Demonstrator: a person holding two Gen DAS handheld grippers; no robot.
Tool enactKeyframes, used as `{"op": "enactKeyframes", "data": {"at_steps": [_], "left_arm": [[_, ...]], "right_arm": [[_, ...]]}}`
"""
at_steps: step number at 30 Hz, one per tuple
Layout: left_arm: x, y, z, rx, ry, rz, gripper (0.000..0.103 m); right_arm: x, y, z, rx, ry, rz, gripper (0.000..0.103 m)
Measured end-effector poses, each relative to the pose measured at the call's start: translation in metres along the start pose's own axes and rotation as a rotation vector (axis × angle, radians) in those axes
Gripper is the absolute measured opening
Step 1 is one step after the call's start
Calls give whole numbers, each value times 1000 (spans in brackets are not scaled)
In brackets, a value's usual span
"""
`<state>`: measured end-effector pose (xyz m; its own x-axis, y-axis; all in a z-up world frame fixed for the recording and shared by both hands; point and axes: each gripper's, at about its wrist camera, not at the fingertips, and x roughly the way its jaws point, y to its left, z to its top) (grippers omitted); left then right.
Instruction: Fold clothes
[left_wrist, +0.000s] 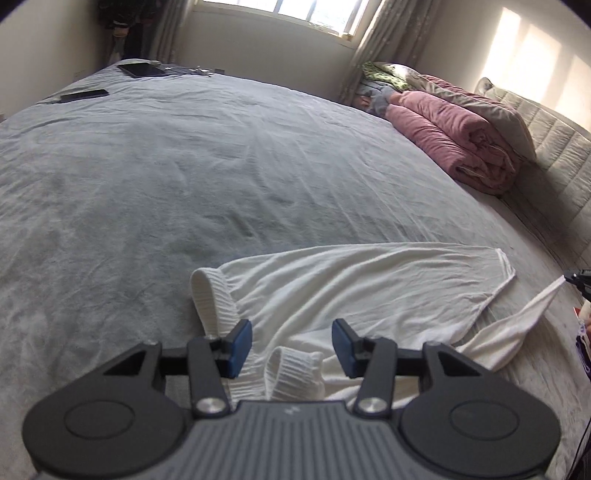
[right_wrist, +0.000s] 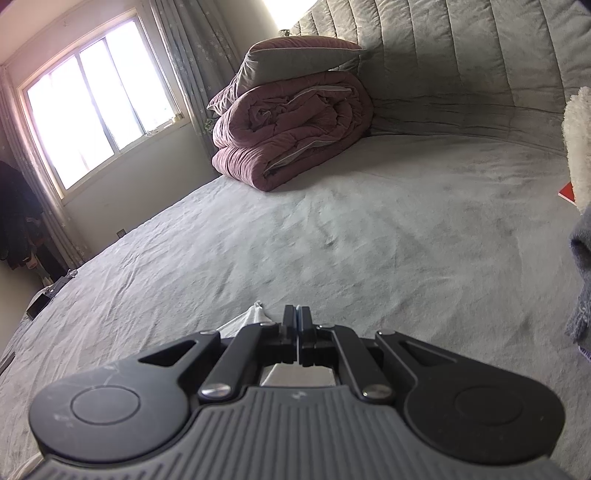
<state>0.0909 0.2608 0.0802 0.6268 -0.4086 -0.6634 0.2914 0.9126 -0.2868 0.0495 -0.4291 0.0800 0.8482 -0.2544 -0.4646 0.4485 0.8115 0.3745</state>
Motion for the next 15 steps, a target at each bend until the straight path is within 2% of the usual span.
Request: {"op": "enactKeyframes", "data": {"at_steps": [4, 7, 9, 10, 11, 12, 15], "left_arm": [[12, -1, -11, 28, 29, -34, 50], [20, 1, -14, 39, 62, 6, 50], [22, 2, -15, 32, 65, 14, 46], [23, 3, -15, 36, 69, 24, 40], [24, 3, -16, 40, 73, 34, 30], [24, 2, -16, 45, 73, 42, 26], [23, -2, -16, 59, 58, 57, 24]], "right_arm": [[2, 1, -2, -6, 4, -6, 1], [4, 2, -3, -15, 8, -11, 1], [6, 3, -4, -17, 12, -11, 1], [6, 3, -5, -18, 13, -10, 1], [5, 4, -5, -21, 12, -10, 1], [5, 3, -5, -23, 11, -10, 1], [4, 2, -4, -19, 8, -10, 1]]}}
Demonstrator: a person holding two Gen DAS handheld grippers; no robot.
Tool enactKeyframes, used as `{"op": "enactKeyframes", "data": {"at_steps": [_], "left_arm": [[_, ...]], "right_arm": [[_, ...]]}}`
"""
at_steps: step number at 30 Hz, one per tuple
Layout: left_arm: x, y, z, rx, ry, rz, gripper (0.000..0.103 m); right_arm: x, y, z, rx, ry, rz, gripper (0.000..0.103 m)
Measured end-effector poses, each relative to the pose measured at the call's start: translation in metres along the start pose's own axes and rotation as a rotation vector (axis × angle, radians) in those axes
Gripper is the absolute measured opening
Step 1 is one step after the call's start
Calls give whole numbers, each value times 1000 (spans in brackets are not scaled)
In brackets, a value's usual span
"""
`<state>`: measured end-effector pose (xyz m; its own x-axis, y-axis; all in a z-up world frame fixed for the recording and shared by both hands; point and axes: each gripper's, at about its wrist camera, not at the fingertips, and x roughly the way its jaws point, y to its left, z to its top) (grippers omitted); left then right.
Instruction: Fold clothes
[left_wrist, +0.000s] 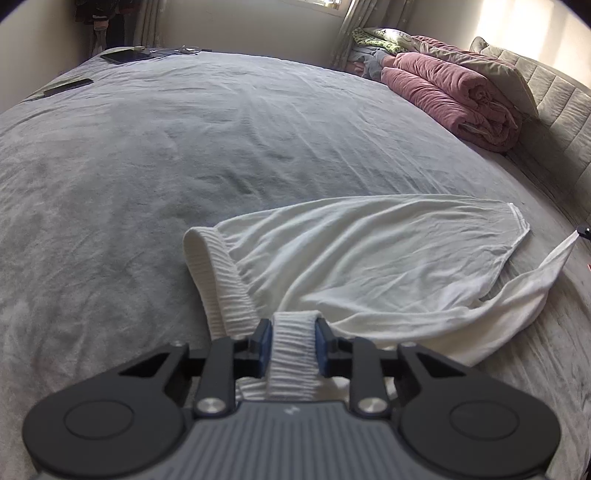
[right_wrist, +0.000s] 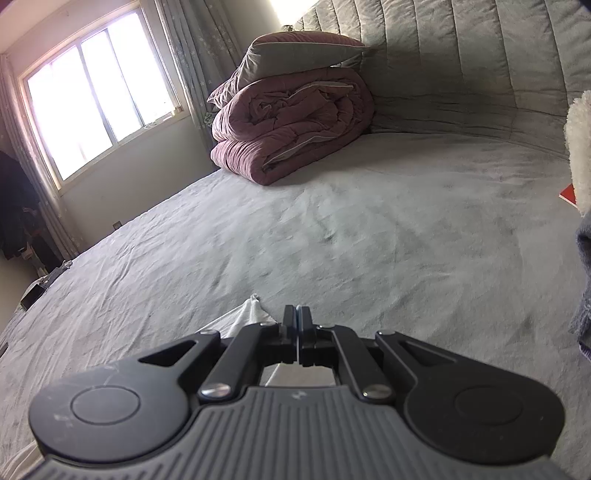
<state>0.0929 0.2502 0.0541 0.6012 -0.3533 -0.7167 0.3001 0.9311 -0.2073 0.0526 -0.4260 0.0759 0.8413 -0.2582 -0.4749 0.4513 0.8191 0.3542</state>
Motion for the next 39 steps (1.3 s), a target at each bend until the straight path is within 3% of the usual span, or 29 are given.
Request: {"op": "enactKeyframes", "data": {"at_steps": [11, 20, 32, 39], "left_arm": [[-53, -6, 4, -99, -208, 55, 23], [-69, 1, 6, -243, -299, 110, 22], [-53, -10, 36, -338, -341, 267, 22], [-25, -5, 54, -385, -284, 389, 22]], "right_arm": [[-5, 0, 4, 9, -40, -2, 1], [1, 1, 11, 11, -60, -4, 1], [32, 19, 24, -9, -56, -4, 1], [80, 35, 27, -13, 20, -33, 1]]}}
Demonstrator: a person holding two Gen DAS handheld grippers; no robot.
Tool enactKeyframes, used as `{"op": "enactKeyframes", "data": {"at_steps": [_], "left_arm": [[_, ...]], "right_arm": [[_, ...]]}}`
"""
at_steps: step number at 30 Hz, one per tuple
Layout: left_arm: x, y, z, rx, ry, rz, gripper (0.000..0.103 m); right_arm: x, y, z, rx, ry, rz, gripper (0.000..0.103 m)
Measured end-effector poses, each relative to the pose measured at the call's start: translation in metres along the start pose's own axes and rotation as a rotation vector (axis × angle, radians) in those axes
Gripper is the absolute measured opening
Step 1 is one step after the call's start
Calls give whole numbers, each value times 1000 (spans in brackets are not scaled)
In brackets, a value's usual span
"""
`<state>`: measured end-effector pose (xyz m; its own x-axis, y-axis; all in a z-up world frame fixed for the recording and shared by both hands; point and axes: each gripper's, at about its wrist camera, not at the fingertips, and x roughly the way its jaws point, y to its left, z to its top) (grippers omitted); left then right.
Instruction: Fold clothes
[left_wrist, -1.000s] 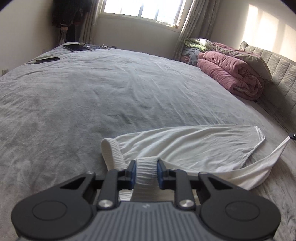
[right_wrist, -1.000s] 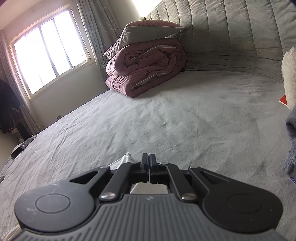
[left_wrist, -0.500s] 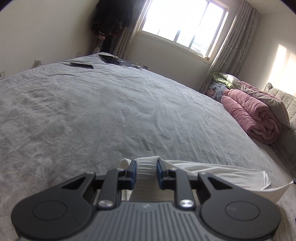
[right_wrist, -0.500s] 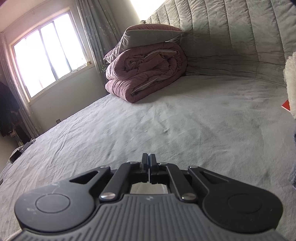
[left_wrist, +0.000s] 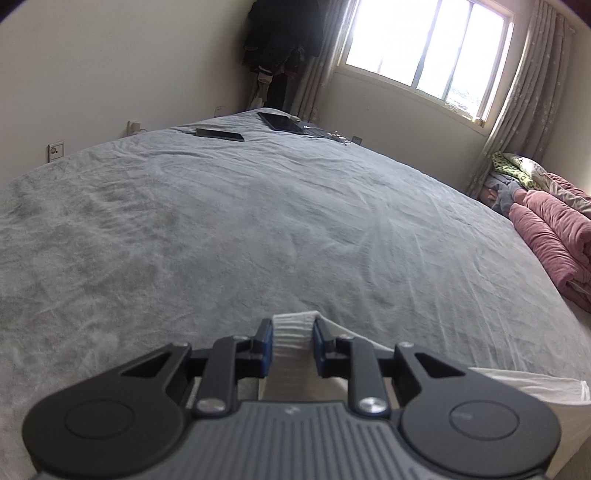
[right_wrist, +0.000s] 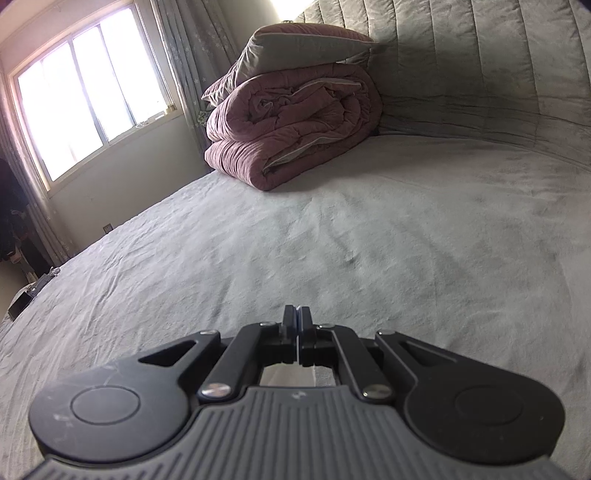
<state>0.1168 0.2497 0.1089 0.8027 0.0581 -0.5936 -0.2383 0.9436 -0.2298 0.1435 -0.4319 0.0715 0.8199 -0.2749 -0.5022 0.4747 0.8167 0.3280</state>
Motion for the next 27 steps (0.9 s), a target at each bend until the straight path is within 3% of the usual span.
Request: {"op": "enactKeyframes", "data": {"at_steps": [9, 23, 27], "left_arm": [[37, -12, 4, 16, 6, 96, 22], [66, -7, -7, 22, 53, 158, 22], [76, -5, -11, 18, 102, 161, 27]], "right_arm": [[51, 34, -3, -78, 58, -36, 1], [92, 70, -8, -184, 64, -74, 1], [104, 80, -13, -230, 74, -97, 1]]}}
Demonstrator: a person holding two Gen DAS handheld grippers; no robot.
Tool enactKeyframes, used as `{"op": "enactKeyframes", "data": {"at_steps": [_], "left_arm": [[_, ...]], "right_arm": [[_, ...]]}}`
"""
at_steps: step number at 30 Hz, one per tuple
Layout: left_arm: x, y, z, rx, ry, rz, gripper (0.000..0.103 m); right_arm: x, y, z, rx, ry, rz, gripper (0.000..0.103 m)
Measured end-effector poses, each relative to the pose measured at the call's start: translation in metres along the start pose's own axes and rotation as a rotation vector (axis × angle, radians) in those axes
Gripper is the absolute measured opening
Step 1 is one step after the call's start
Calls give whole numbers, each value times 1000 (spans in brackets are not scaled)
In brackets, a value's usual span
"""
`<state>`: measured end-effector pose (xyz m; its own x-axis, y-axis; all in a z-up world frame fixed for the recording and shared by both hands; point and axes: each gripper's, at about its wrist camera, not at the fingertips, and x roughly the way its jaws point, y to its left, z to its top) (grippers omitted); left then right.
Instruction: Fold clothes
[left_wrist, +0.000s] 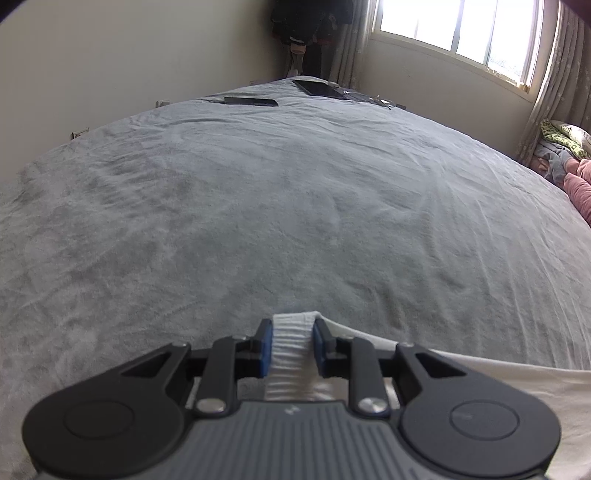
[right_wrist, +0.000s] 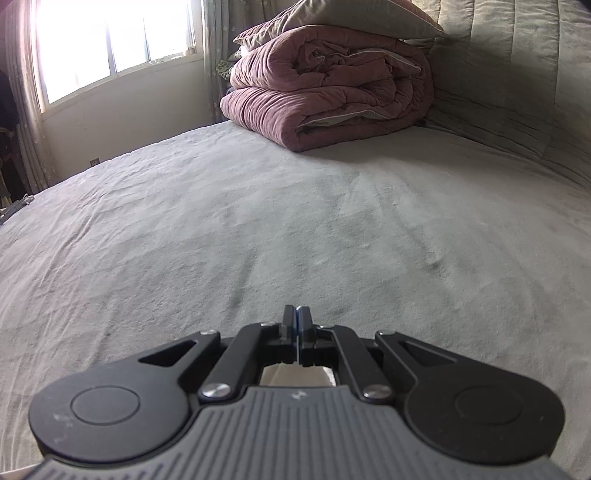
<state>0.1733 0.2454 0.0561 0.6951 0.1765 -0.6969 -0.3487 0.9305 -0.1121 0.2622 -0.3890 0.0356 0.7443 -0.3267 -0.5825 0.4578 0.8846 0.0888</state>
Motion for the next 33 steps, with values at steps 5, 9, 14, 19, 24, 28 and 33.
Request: {"op": "enactKeyframes", "data": {"at_steps": [5, 9, 14, 19, 24, 28, 33], "left_arm": [[1, 6, 0, -29, -4, 10, 31], [-2, 9, 2, -34, -25, 16, 37], [-6, 24, 5, -100, -21, 11, 44], [-14, 36, 9, -142, -38, 24, 44], [-24, 35, 9, -159, -37, -47, 44], [-40, 16, 3, -99, -58, -117, 43], [-46, -11, -15, -19, 10, -197, 43]], "right_arm": [[12, 6, -9, -26, 4, -34, 1], [14, 7, -14, -29, 1, -50, 2], [4, 1, -18, -51, -12, -43, 37], [-25, -14, -26, -52, -33, -47, 46], [-65, -22, -48, -61, 12, 16, 46], [-103, -13, -67, -119, 59, 106, 46], [-159, 16, -104, -241, 104, 371, 46]]}}
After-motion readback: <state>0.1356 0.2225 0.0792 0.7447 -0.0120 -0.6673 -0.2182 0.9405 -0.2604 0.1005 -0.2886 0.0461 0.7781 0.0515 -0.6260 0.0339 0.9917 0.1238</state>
